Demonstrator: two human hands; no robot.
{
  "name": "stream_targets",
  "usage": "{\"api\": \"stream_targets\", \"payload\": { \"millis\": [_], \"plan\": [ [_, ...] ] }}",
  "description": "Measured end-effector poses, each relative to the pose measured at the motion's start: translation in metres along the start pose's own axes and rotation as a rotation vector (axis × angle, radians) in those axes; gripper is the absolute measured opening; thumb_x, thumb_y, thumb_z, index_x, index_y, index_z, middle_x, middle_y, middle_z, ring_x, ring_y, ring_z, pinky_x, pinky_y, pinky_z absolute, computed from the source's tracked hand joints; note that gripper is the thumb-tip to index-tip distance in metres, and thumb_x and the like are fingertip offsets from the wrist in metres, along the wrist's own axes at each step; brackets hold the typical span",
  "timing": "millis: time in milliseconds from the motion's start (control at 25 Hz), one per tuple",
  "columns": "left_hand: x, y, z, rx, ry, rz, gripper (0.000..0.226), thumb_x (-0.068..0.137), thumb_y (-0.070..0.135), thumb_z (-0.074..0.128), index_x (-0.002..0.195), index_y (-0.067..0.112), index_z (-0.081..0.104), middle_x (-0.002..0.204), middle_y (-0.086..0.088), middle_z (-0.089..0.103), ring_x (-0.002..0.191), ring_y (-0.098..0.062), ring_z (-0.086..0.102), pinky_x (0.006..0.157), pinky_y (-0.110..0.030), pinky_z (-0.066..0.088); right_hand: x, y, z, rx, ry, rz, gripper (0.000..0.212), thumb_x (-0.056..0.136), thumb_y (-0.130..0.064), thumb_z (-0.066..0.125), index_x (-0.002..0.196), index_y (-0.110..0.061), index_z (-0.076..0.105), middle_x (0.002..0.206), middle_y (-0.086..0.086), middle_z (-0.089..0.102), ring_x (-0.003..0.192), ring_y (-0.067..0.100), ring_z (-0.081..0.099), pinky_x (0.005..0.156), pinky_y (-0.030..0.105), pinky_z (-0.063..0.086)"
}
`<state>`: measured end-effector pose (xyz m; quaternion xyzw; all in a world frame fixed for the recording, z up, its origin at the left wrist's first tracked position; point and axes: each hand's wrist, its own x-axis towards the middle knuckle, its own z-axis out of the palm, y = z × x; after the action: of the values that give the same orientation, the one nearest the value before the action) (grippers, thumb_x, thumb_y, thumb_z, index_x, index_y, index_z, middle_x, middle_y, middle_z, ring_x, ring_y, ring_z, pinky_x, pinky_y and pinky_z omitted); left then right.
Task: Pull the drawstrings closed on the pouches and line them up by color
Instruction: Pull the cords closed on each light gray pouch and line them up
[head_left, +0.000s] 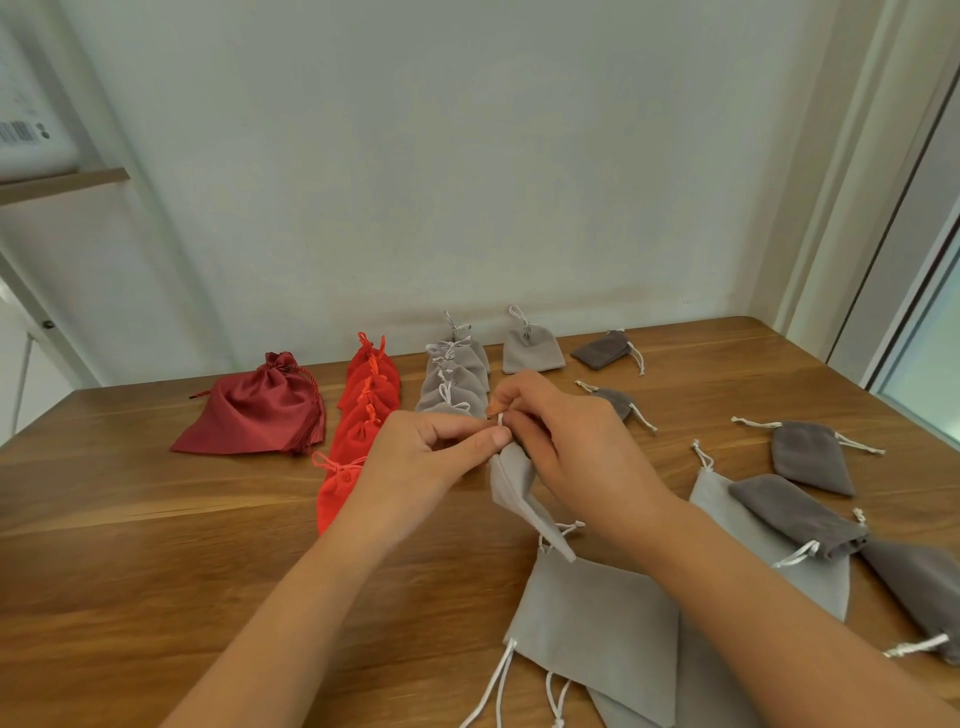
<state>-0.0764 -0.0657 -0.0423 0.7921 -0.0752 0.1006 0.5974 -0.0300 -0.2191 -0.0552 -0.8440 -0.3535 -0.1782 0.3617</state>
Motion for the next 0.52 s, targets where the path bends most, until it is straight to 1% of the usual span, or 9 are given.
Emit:
{"api": "stream_targets", "payload": {
  "millis": [40,120,160,200,280,320,360,440,520],
  "plan": [
    [-0.001,0.001,0.0,-0.007,0.014,0.018,0.01,0.074,0.021,0.072,0.081,0.018,0.078,0.066,0.004,0.071,0.058,0.002,0.059,0.059,-0.012,0.045,0.0,-0.001,0.0,0.0,-0.001,-0.007,0.014,0.097,-0.017,0.05,0.109,-0.016,0.058,0.079,-0.001,0.066,0.069,0.011,0.059,0.06,0.026,0.046],
    [0.0,0.001,-0.003,0.035,0.035,0.043,0.008,0.067,0.025,0.075,0.074,0.026,0.078,0.068,0.004,0.073,0.063,-0.002,0.063,0.063,-0.016,0.05,-0.001,-0.003,-0.001,0.007,0.022,-0.033,0.011,0.096,-0.019,0.053,0.105,-0.017,0.06,0.079,-0.002,0.067,0.07,0.008,0.058,0.061,0.023,0.045],
    [0.001,-0.001,-0.004,0.084,0.042,0.05,0.005,0.068,0.023,0.077,0.071,0.027,0.077,0.066,0.005,0.071,0.061,-0.003,0.061,0.06,-0.018,0.049,-0.001,-0.003,-0.002,0.014,0.034,-0.044,0.01,0.095,-0.02,0.055,0.103,-0.017,0.06,0.078,-0.003,0.066,0.072,0.008,0.058,0.063,0.024,0.045],
    [0.001,-0.004,-0.004,0.16,0.055,0.068,0.007,0.072,0.018,0.078,0.07,0.025,0.077,0.061,0.008,0.067,0.056,-0.002,0.055,0.056,-0.018,0.045,-0.001,-0.003,-0.002,0.025,0.041,-0.052,0.009,0.094,-0.021,0.057,0.101,-0.017,0.061,0.078,-0.003,0.066,0.075,0.008,0.057,0.065,0.024,0.045],
    [0.002,-0.008,-0.003,0.291,0.09,0.091,0.013,0.08,0.012,0.071,0.072,0.02,0.077,0.053,0.012,0.058,0.05,0.0,0.045,0.049,-0.016,0.035,-0.001,-0.003,-0.003,0.033,0.036,-0.06,0.012,0.094,-0.025,0.058,0.1,-0.017,0.063,0.083,-0.006,0.066,0.08,0.006,0.055,0.07,0.022,0.045],
    [0.002,-0.008,-0.003,0.31,0.109,0.098,0.016,0.082,0.011,0.068,0.075,0.022,0.077,0.054,0.013,0.059,0.05,0.0,0.046,0.05,-0.015,0.036,-0.001,-0.003,-0.003,0.013,0.03,-0.063,0.013,0.093,-0.027,0.058,0.103,-0.019,0.064,0.087,-0.008,0.065,0.081,0.005,0.055,0.071,0.02,0.045],
    [0.002,-0.008,-0.003,0.3,0.124,0.1,0.02,0.084,0.011,0.066,0.077,0.026,0.077,0.059,0.012,0.064,0.053,0.0,0.051,0.052,-0.015,0.039,-0.001,-0.002,-0.002,-0.016,0.022,-0.062,0.016,0.092,-0.028,0.06,0.106,-0.02,0.064,0.091,-0.01,0.064,0.081,0.003,0.055,0.072,0.017,0.046],
    [0.003,-0.008,-0.006,0.256,0.118,0.095,0.027,0.086,0.012,0.064,0.078,0.034,0.076,0.071,0.004,0.071,0.063,-0.004,0.06,0.061,-0.023,0.047,0.0,-0.002,-0.001,-0.042,0.012,-0.06,0.022,0.088,-0.027,0.065,0.109,-0.02,0.066,0.092,-0.01,0.061,0.08,0.002,0.053,0.071,0.012,0.044],
    [0.005,-0.01,-0.009,0.272,0.073,0.088,0.026,0.089,0.014,0.062,0.072,0.029,0.075,0.072,-0.001,0.07,0.069,-0.01,0.062,0.068,-0.03,0.049,0.001,0.0,0.001,-0.009,0.045,-0.063,0.022,0.086,-0.026,0.066,0.105,-0.018,0.071,0.088,-0.007,0.064,0.081,0.004,0.054,0.072,0.013,0.044]
  ]
}}
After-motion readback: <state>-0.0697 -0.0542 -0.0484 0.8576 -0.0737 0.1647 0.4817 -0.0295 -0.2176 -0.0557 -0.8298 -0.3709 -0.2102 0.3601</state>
